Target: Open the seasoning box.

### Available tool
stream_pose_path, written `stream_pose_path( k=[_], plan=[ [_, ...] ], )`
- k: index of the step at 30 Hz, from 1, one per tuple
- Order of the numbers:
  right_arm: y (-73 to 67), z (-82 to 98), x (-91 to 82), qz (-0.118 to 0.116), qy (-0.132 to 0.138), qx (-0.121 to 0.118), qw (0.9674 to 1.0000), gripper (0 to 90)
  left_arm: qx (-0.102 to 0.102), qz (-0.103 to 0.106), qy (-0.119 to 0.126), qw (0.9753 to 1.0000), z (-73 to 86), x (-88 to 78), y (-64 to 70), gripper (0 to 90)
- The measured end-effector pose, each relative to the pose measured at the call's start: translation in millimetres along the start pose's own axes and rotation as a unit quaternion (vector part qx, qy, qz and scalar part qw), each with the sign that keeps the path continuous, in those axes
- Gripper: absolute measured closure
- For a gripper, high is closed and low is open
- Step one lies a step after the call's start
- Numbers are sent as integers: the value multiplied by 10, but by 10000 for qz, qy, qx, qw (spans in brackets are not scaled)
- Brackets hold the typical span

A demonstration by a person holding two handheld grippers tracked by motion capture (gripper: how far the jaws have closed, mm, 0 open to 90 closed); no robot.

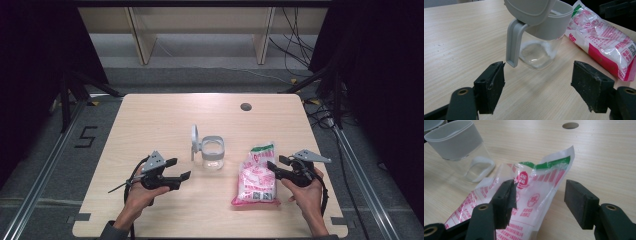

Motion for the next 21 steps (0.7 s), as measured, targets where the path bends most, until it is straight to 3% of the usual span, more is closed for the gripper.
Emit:
stream_pose_path(
  k=[1, 2, 3, 4, 5, 6, 7, 9, 12, 13, 15, 17, 18, 20, 21],
  plan=[
    [52, -1, 24, -2, 33, -245, 9997, 417, 25, 29, 3, 10000, 1, 2, -2, 257],
    [28, 24, 27, 35, -73, -34, 10000, 412, 47, 29, 2, 10000, 1, 3, -6, 257],
    [47, 27, 40, -38, -140, -154, 9998, 407, -25, 15, 0, 10000, 4, 9, -6, 257],
    [37, 35, 64, -94, -138, -109, 9998, 406, -45, -14, -13, 10000, 6, 10, -8, 257],
    [52, 36, 73, -38, -156, -202, 9997, 406, -45, -1, -20, 10000, 9, 13, -10, 257],
    [41, 38, 84, -88, -158, -178, 9997, 407, -94, -5, -8, 10000, 10, 18, -4, 257],
    [-2, 53, 90, -51, -189, 76, 9998, 408, -72, 23, -23, 10000, 16, 19, -9, 257],
    [40, 51, 115, -23, -219, -223, 9995, 414, -78, 23, -10, 10000, 14, 22, -14, 257],
    [47, 68, 110, 43, -355, -261, 9990, 417, -108, 1, 9, 9999, 5, 12, -6, 257],
    [3, 75, 123, -60, -304, -23, 9995, 419, -106, 4, 11, 9999, 4, 10, -6, 257],
    [11, 80, 127, 31, -325, -50, 9995, 423, -98, 11, 13, 10000, 3, 8, -7, 257],
    [2, 83, 138, -58, -300, -15, 9995, 428, -65, 23, 2, 10000, 4, 5, -12, 257],
    [28, 81, 131, -56, -362, -146, 9992, 431, -67, 20, 4, 10000, 3, 5, -12, 257],
    [41, 84, 166, -33, -325, -162, 9993, 437, -76, 14, 15, 10000, 4, 3, -10, 257],
    [-3, 98, 164, -114, -363, 58, 9993, 438, -84, 22, -5, 10000, 9, 3, -9, 257]
  ],
)
Point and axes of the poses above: each handheld gripper's, and its own axes: x roughly forward along the jaws, z roughly out of its underside, y roughly to its right, the point moved 6 cm from there along x, roughly forward along the jaws, and after that the axes turned 11 degrees about -z, right-handed, at the moved point
